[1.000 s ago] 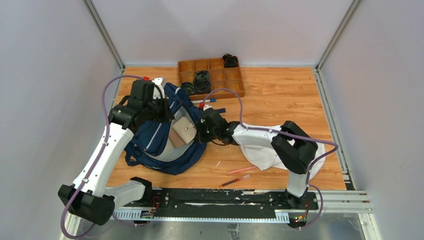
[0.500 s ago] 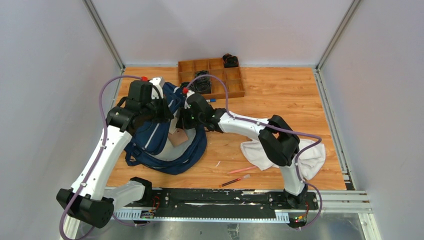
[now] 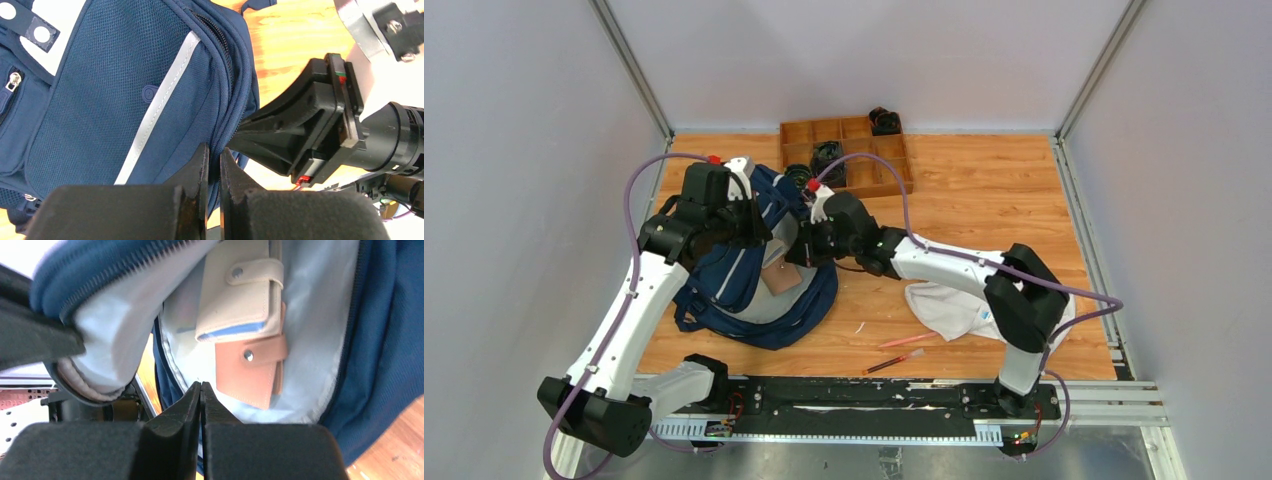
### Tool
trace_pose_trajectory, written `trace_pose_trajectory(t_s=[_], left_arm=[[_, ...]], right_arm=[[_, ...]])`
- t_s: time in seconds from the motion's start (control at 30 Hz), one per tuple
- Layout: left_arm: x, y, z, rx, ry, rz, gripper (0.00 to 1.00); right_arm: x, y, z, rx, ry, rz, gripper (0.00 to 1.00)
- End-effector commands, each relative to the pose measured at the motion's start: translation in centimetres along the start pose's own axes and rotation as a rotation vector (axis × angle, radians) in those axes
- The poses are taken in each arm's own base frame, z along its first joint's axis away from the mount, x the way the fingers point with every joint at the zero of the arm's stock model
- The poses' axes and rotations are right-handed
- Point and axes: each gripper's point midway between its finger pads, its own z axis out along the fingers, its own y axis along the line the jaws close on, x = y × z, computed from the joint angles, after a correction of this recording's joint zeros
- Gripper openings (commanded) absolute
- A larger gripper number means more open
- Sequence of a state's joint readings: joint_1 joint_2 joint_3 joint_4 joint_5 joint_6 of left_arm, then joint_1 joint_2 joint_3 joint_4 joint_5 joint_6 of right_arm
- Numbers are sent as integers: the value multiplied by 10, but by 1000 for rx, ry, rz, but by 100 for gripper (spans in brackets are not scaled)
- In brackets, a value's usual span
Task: Pack the student bag
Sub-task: Place the personal item in the student bag, then pick up the stationery from the center of the board.
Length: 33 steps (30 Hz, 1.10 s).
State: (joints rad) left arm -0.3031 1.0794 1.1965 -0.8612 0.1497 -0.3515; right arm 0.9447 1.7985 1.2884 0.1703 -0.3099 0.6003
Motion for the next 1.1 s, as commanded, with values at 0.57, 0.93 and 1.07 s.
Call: trace_pose_trajectory(t_s=[0.57, 0.93, 1.07], left_arm=[[-11, -18, -13, 86, -69, -9, 0], [-8, -20, -3, 106, -50, -13, 0], [-9, -23, 3, 124, -43, -15, 0]], right_arm=[[-25, -7, 80, -33, -35, 68, 5], [-1, -25, -15, -23, -25, 28, 23], [36, -76, -80, 218, 28, -17, 43]])
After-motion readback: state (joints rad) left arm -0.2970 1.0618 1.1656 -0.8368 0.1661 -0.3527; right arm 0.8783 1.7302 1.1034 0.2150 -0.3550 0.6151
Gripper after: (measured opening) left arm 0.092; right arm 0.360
